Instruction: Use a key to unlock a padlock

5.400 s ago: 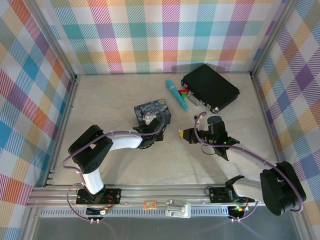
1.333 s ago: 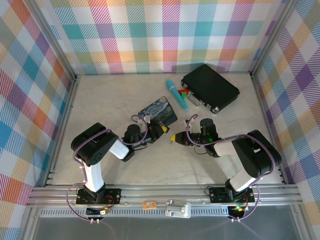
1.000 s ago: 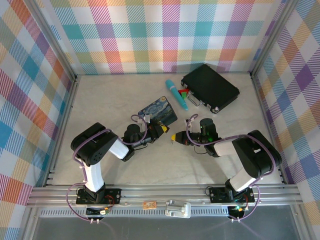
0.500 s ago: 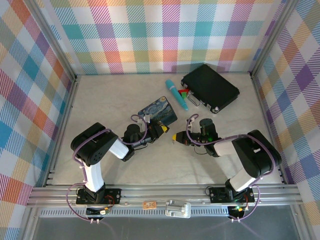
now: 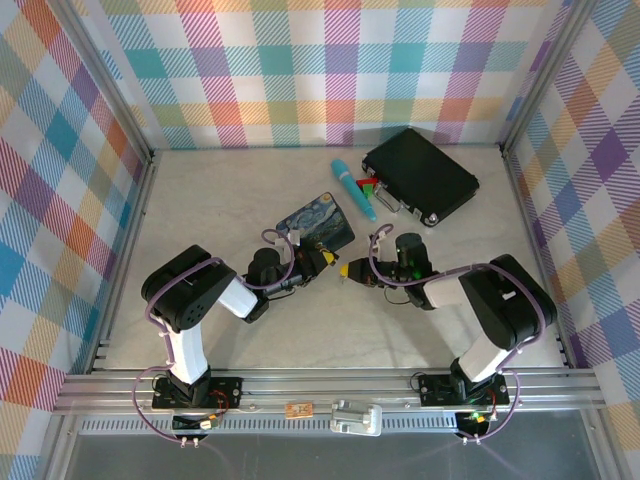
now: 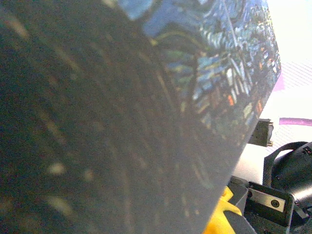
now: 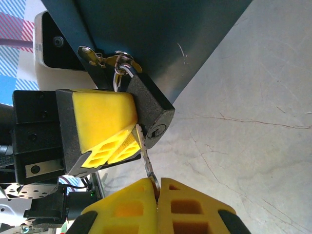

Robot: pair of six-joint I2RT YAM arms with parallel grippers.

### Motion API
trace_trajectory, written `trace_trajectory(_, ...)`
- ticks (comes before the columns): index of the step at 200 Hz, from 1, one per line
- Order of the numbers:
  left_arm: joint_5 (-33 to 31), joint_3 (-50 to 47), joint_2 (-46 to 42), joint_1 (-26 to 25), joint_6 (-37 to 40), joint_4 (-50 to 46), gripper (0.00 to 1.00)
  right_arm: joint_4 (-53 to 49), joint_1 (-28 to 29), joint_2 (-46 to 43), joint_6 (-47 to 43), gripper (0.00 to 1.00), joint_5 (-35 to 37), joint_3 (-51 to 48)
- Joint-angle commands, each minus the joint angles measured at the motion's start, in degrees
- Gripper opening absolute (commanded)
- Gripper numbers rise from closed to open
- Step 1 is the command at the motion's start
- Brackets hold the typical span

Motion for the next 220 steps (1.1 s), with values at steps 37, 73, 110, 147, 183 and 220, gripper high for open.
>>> trace_trajectory(37,1.22,0.95,-0.99,0.73,-0.7,3.95,0.0,-1.81,0.23,-2.78,-1.86,0.0,0.92,-0.6)
trace_trajectory(73,1.17,1.0,-0.71,0.73,-0.97,3.95,0.0,-6.93,0.17,-4.96,-4.69,0.0,1.76,-1.2)
trace_trajectory(110,1.13,0.82,-0.89,0.73,-1.06,3.9,0.0,-6.74,0.22,-4.68,-4.78,0.0,2.24,-0.82)
trace_trajectory(147,1.26,1.0,-0.88,0.73,-1.24,3.88,0.0,-4.69,0.19,-2.98,-3.69,0.0,2.11,-0.63)
trace_trajectory(183,1.34,0.66,-0.85,0.64,-1.47,3.89,0.0,-3.58,0.16,-1.99,-3.2,0.0,1.79,-0.13)
trace_trajectory(220,1.66,0.42,-0.39,0.38,-1.54,3.96,0.0,-2.57,0.16,-1.73,-2.97,0.0,1.19,0.18)
